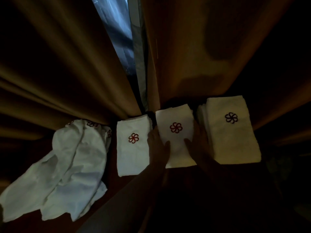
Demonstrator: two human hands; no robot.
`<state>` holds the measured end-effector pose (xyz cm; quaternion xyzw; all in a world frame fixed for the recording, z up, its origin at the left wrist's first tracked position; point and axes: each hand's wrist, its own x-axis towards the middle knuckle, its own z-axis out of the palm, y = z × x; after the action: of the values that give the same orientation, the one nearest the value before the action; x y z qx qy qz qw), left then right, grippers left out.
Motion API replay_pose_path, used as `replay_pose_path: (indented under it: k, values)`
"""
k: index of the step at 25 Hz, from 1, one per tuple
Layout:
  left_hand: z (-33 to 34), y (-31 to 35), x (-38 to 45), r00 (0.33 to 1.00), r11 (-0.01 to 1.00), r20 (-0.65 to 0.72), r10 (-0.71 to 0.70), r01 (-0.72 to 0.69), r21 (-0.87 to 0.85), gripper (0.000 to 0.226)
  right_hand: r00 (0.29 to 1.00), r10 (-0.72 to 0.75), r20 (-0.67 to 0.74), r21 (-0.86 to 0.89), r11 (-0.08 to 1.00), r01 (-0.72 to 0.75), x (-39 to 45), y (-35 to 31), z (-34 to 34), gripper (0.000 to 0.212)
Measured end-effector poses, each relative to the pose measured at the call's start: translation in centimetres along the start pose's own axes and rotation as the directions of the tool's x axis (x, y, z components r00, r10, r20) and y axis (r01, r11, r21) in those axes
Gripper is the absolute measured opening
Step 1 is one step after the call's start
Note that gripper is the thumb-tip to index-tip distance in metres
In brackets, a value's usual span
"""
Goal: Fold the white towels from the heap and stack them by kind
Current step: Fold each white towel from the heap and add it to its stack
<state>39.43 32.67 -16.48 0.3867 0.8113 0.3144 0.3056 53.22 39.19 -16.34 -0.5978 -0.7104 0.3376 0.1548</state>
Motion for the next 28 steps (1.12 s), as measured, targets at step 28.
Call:
replay_pose_path:
  k: [28]
  values:
    - [-27.9, -16.1, -12.6, 0.997, 0.93, 0.032, -0.066, 0.05, 0.365, 0.051, 0.784, -0.444, 0.432, -0.172, 0.813, 0.556, -14.7, -20.9, 12.3, 0.038]
